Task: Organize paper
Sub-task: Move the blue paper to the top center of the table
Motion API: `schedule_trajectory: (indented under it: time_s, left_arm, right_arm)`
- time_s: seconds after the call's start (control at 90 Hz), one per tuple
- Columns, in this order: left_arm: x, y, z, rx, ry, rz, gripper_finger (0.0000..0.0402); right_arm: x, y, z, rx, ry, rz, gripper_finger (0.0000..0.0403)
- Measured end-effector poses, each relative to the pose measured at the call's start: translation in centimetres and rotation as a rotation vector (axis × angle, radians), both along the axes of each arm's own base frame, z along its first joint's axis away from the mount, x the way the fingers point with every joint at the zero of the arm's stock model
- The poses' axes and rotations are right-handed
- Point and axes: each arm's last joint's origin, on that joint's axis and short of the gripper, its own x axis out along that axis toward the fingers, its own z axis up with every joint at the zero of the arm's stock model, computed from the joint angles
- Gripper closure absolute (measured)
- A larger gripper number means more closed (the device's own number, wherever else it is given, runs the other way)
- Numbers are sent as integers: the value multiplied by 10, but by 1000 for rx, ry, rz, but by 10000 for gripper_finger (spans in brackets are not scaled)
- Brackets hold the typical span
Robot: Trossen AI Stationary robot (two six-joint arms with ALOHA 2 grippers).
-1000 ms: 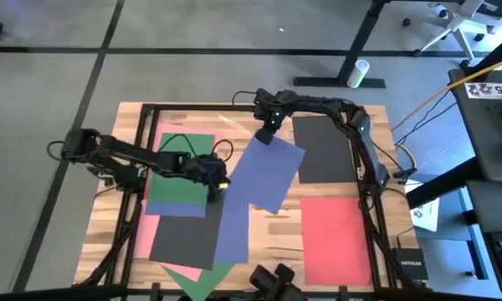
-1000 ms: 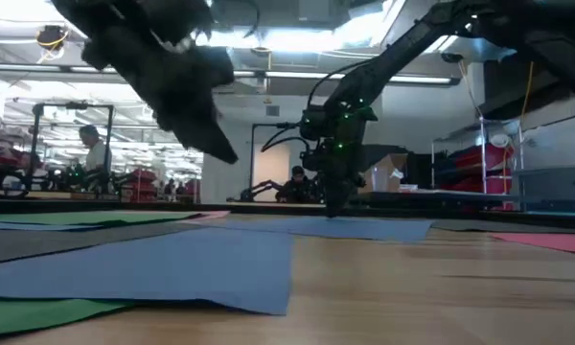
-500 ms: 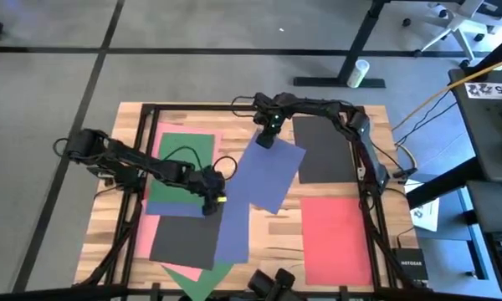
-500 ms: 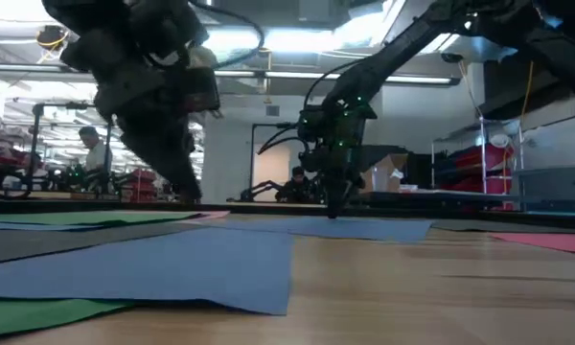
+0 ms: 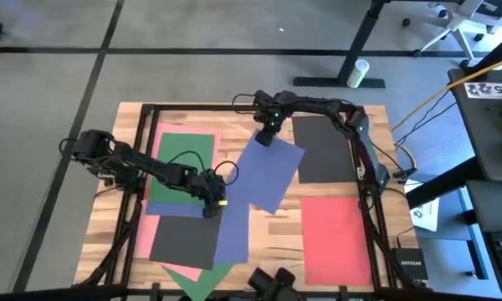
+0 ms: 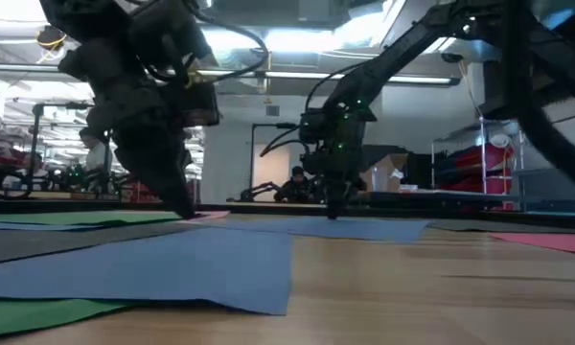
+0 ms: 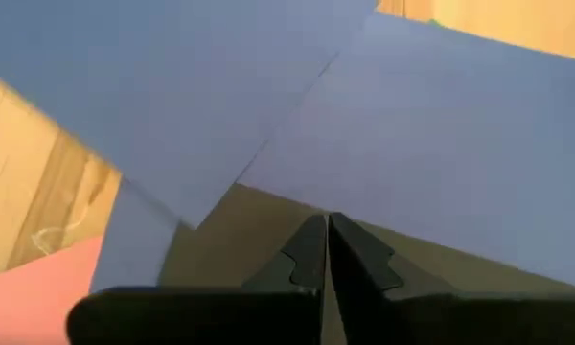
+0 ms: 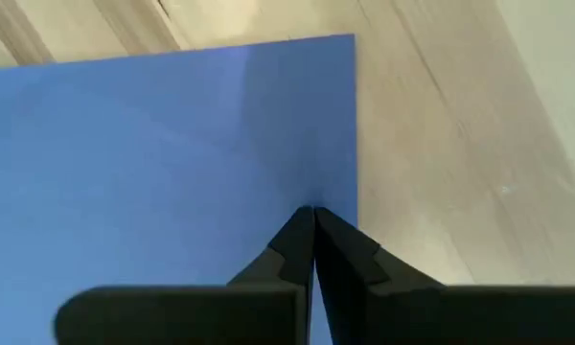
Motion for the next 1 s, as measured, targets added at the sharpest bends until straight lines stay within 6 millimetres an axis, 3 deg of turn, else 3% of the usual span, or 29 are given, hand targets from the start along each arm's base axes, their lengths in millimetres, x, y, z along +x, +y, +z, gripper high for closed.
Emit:
schedule_trajectory:
  time_s: [0.333,0.533,0.744,1.0]
  left_arm:
    - [1,0,1,4,-16,1,402]
    - [5,2,4,106,-73,16,402]
    - [16,3,23,162,-270,-2,402]
    - [10,5,56,227,-418,-8,402]
  right_arm:
    - [21,-14,38,-118,-93,0,403]
    - [32,-4,56,-159,-100,120,403]
    - [40,12,70,-211,-107,214,403]
    - [33,20,111,-283,-174,228,403]
